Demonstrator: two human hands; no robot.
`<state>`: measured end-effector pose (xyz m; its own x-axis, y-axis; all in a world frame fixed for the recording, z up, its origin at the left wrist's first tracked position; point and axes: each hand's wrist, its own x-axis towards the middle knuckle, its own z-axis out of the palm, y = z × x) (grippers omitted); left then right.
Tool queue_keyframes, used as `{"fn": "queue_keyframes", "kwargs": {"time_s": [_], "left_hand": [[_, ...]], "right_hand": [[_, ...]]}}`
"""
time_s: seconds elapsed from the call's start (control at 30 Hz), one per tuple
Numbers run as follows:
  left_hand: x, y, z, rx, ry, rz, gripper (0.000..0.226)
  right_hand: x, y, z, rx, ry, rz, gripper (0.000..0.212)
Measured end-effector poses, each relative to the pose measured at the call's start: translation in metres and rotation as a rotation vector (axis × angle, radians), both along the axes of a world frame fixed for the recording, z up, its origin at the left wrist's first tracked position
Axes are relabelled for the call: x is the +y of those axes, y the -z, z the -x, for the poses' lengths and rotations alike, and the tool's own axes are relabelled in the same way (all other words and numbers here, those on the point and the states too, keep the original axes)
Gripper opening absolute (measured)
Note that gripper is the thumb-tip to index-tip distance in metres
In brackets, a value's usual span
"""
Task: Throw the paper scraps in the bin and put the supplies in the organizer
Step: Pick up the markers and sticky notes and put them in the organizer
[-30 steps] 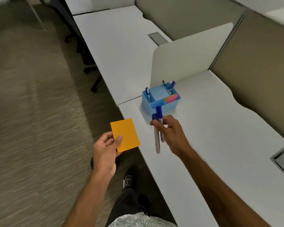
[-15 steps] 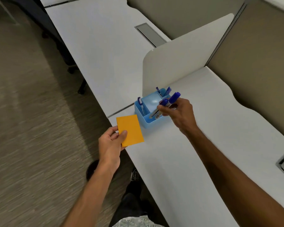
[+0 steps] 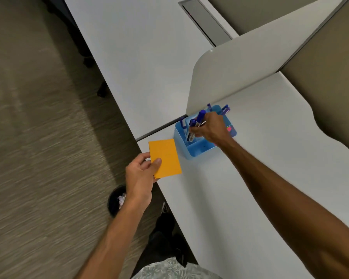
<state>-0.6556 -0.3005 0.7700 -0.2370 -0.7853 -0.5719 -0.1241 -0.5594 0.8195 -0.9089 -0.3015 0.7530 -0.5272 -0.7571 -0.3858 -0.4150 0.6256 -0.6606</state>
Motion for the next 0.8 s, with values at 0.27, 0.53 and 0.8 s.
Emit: {"fn": "queue_keyframes", "kwargs": {"time_s": [0.27,0.53,0.8], "left_hand": [[-0.007,0.004,0.007,0.003,-0.018,-0.021,0.017],[-0.006,0.01,0.006,0.016,-0.037,-0.036,0.017],[-0.006,0.013,0.0,0.024,-0.046,-0.044,0.02]], "right_hand": [[-0.016,0.033,-0.019,0.148,-0.093,-0.129,0.019],[-0.027,0.047,-0.038,0.273,-0.083,-0.147,0.021],[-0.027,0.055,-0.043,0.303,-0.085,-0.03,0.058]]}}
